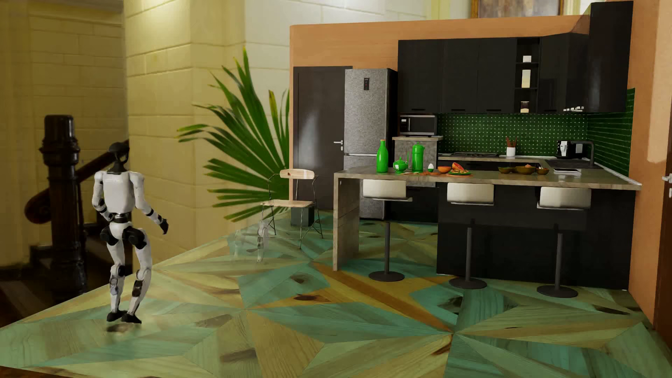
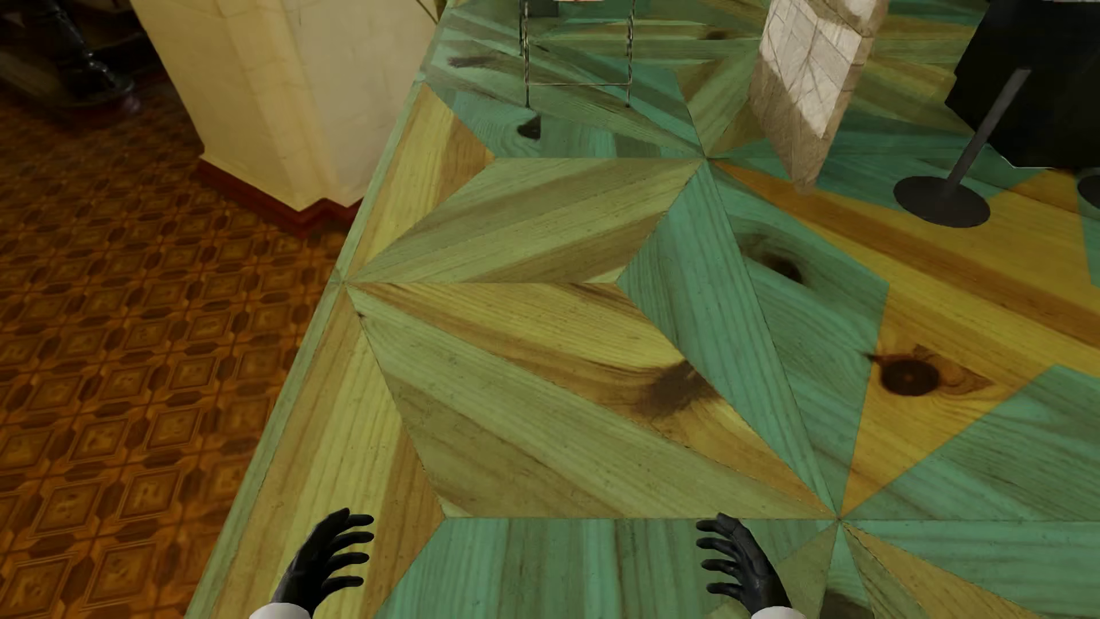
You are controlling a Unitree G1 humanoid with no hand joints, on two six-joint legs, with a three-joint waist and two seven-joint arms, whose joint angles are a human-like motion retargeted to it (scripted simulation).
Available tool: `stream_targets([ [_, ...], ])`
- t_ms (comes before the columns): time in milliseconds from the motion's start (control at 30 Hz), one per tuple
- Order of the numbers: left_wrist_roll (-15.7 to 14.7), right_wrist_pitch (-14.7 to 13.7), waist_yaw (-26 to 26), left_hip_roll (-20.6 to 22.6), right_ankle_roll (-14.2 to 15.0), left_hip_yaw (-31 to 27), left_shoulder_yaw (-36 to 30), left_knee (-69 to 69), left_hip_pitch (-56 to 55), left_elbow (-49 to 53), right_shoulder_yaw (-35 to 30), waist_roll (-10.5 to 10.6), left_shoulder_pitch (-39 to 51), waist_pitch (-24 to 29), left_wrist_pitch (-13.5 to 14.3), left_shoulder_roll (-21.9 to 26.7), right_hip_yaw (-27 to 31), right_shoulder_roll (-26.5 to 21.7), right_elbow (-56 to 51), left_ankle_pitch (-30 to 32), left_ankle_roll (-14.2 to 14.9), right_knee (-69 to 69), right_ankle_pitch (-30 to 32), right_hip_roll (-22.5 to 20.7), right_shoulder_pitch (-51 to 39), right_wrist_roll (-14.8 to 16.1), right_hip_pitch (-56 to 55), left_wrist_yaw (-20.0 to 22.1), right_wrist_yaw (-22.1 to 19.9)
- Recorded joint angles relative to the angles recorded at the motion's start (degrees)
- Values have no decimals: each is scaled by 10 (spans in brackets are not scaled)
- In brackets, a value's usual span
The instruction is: Head to the dark chair
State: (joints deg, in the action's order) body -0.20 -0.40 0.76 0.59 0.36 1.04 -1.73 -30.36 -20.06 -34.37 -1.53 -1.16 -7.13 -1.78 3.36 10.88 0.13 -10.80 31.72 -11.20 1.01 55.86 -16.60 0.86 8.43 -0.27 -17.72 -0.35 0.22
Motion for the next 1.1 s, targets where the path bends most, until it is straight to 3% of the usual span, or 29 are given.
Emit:
stream_targets([
  [33,-6,1,4,1,-11,-1,9,-12,6,-16,-3,1,-13,0,9,12,-5,8,25,-14,-3,-29,-50,11,16,-9,-12,-1,11],
  [67,-16,12,1,0,-75,2,4,-45,-1,-2,-1,2,-14,7,2,10,6,7,37,-37,0,-115,-132,31,34,-22,-30,3,25],
  [100,-21,30,7,-4,63,0,-14,-75,-7,-2,12,8,-13,10,-11,4,-2,7,58,-70,6,-120,-98,47,41,-31,-29,13,40],
  [133,-20,51,11,-10,18,-1,-19,-96,-8,-3,3,14,-11,13,-30,-6,-11,5,74,-92,15,-120,-79,45,38,-33,-24,23,48],
  [200,-1,80,1,-19,14,-11,-21,-130,-10,2,-10,45,-15,20,-59,-23,-12,0,65,-124,20,-121,-102,27,37,-18,-8,35,44],
  [267,15,66,-21,-28,17,-10,7,-152,-27,-2,-21,69,-33,26,-52,-33,-15,-3,56,-139,10,-122,-129,20,20,20,13,30,11],
  [300,14,48,-21,-26,20,-8,9,-160,-16,-16,-28,69,-49,35,-42,-22,-12,-2,45,-157,5,-113,-143,22,-2,39,24,27,-4],
  [367,1,5,-21,-31,14,-8,26,-167,7,-25,-31,60,-66,55,-40,3,-1,32,28,-189,7,-14,-110,13,-30,63,-4,29,-34],
  [400,-12,-6,-14,-25,-31,-10,30,-139,30,-32,-41,39,-61,58,-40,18,8,39,39,-187,7,56,-42,11,-25,70,-39,38,-37],
  [433,-26,-6,-2,-23,-77,-13,32,-112,54,-27,-36,22,-51,60,-39,17,2,30,47,-187,9,77,-9,15,-17,73,-70,50,-26],
  [467,-35,10,19,-25,-102,-7,24,-112,67,-13,-32,0,-39,64,-32,18,-11,28,22,-187,15,57,-31,26,-3,66,-103,57,-12],
  [500,-32,23,24,-25,-113,0,10,-221,29,1,-19,-21,-10,69,-34,1,-20,10,19,-148,26,-25,-46,43,19,45,-118,56,-1],
  [533,-22,30,23,-25,26,-3,-7,-344,-22,-8,-20,-32,30,73,-45,-16,-15,-11,62,-63,38,-70,-65,53,39,21,-96,49,1],
  [567,-11,45,20,-30,24,-9,-6,-395,-65,-10,-32,-30,38,66,-53,-32,-18,-26,94,-12,50,-70,-82,47,46,6,-79,36,-5],
  [633,0,79,1,-39,27,-22,0,-262,-114,-11,-27,1,3,64,-42,-32,-22,9,42,-95,67,-89,-101,31,37,11,-29,6,-39],
  [667,3,80,-16,-46,15,-26,3,-184,-128,-29,-12,17,5,69,-31,-13,-17,42,6,-46,64,-34,-102,22,26,18,-34,-8,-52],
  [700,5,64,-3,-39,-5,-23,15,-187,-112,-36,-37,15,0,65,-21,16,-5,40,17,-61,6,55,-43,21,16,24,-70,-12,-47],
  [733,4,49,5,-36,-46,-20,20,-178,-95,-34,-41,8,-7,52,-11,36,2,35,25,-70,9,105,8,21,20,33,-106,-6,-30],
  [767,-1,41,16,-37,-68,-20,22,-158,-76,-40,-38,0,-19,35,4,46,-4,28,29,-75,10,100,-7,19,30,42,-130,8,-4],
  [833,-19,61,30,-39,-34,-7,1,-120,-25,-4,-4,-24,6,21,-15,24,-5,24,12,-84,18,19,-86,34,30,52,-140,38,35],
  [867,-24,70,34,-35,-37,-5,-13,-114,-11,18,7,-36,18,9,-33,9,4,10,11,-98,22,-83,-105,47,37,52,-130,45,44],
  [900,-24,66,38,-41,58,-12,-14,-157,-15,14,8,-27,33,9,-43,-14,-2,-13,50,-116,26,-124,5,49,33,48,-101,47,41],
  [933,-19,64,31,-45,33,-21,-17,-211,-30,5,5,-12,38,15,-45,-32,-1,-27,62,-108,28,-122,0,39,30,40,-91,43,29],
  [1033,1,27,18,-55,34,-27,-6,-148,1,-12,-6,31,-38,27,-44,-25,-5,19,48,-146,37,-116,-41,33,38,27,-63,9,-18],
  [1100,-7,-5,14,-49,38,-17,-3,-123,35,-5,-17,38,-57,42,-88,-1,1,12,58,-158,33,-118,-65,40,5,28,-41,2,-5],
])
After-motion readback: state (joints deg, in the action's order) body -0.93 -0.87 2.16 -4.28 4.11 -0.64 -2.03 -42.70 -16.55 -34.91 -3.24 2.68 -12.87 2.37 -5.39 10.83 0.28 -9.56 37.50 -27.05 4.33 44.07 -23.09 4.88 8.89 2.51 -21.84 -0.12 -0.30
